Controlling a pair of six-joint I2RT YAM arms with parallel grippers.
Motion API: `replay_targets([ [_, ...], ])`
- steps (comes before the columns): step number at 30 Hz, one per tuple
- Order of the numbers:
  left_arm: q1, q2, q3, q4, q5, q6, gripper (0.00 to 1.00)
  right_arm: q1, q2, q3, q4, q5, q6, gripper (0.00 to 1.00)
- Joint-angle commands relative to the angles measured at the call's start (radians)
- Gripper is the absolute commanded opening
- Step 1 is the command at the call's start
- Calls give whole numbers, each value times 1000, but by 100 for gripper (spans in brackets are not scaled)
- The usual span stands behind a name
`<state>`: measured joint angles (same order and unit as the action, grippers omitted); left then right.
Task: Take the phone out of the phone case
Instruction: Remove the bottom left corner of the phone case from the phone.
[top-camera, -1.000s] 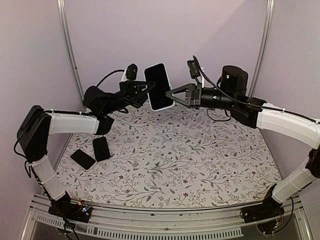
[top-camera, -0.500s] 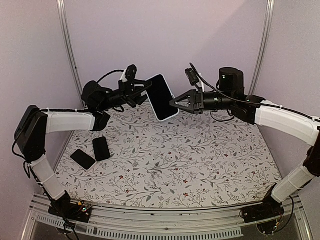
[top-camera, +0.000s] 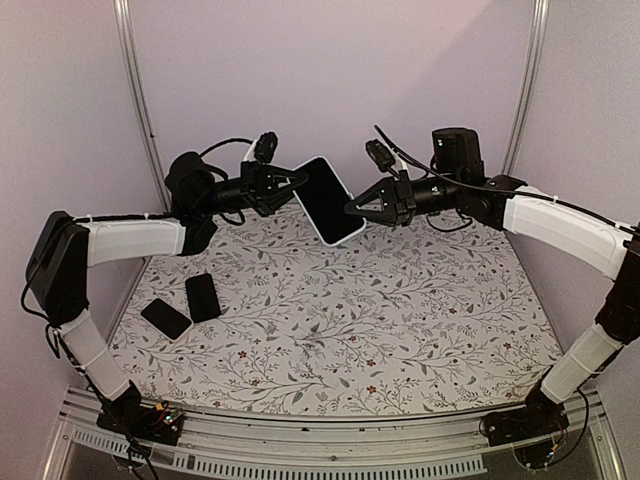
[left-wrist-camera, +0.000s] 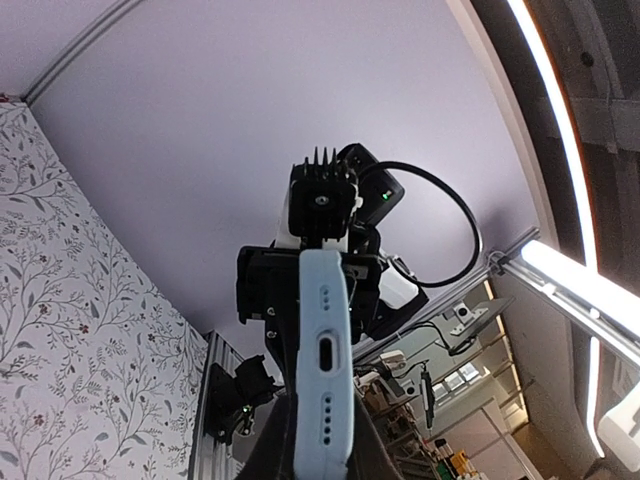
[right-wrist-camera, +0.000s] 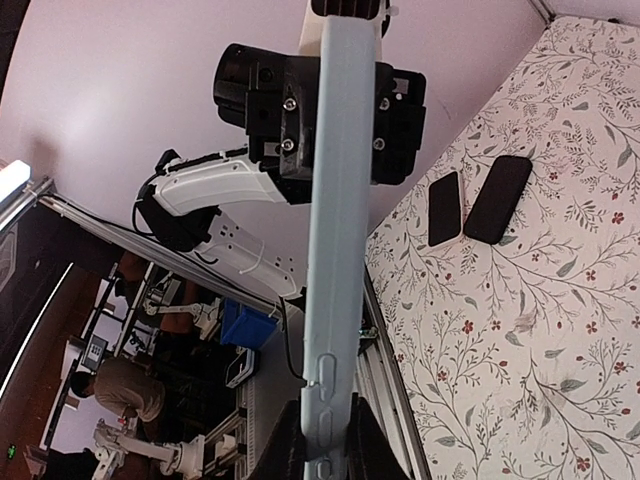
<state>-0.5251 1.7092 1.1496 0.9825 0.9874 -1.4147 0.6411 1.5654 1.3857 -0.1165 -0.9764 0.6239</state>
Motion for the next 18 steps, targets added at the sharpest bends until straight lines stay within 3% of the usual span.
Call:
replay_targets([
  [1, 7, -28, 24, -25, 15, -1, 0, -12, 28, 69, -46, -30, -57, 2],
  [3, 5, -25, 11, 12, -8, -39, 0, -12, 29, 76, -45, 11, -69, 15],
  [5, 3, -26, -16, 78, -61, -96, 0, -11, 14, 66, -4, 56, -74, 35],
  [8, -1, -40, -81, 172, -183, -166, 0, -10, -30, -10, 156, 117, -45, 59],
  [10, -6, -52, -103, 182, -254, -189, 0, -5, -71, -87, 270, 167, -16, 70],
  [14, -34, -73, -126, 171, -380, -202, 0, 54, -147, -215, 413, 285, -6, 79],
  [18, -59, -73, -130, 170, -449, -214, 0, 113, -185, -332, 568, 379, 1, 80],
])
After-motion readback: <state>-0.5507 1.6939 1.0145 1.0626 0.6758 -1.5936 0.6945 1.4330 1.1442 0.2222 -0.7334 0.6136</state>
